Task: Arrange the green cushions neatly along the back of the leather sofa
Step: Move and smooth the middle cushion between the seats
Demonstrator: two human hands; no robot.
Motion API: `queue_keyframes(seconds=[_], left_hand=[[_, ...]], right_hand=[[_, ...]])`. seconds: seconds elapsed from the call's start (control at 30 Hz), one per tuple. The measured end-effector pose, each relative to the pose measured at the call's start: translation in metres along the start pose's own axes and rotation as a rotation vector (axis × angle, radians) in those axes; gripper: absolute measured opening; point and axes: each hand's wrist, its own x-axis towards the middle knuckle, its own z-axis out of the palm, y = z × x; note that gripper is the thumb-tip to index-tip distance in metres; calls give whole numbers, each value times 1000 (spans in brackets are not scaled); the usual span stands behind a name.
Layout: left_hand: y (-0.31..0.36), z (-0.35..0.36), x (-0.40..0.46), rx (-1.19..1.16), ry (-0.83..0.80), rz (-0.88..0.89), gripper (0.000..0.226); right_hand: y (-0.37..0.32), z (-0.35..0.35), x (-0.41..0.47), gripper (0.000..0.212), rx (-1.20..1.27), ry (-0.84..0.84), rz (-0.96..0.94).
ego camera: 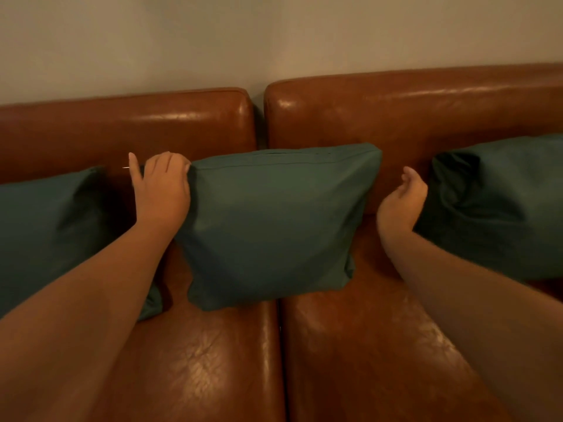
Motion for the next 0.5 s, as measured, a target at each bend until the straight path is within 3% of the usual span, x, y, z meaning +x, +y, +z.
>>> queue_keyframes(seconds=[0.03,0.1,0.17,0.23,0.33,0.5], left_hand=[[1,0,0,-1,-1,-1,17],[3,-1,0,-7,-2,-2,17],[3,-2,0,-12,-9,-2,17],[3,-1,-1,-13,-9,-6,18],[3,1,-2,-9,1,-6,19],[2,2,-1,-24,3,-19,20]], right_hand=[[3,0,-19,43,-112,-32,-244],[16,4,-60,52,-312,-347,-722],[32,10,-91,56,-491,-592,-911],[50,14,-107,61,-567,-583,-805],[63,14,-116,66,-543,-525,-487],[66,21,-122,56,-256,-443,204]])
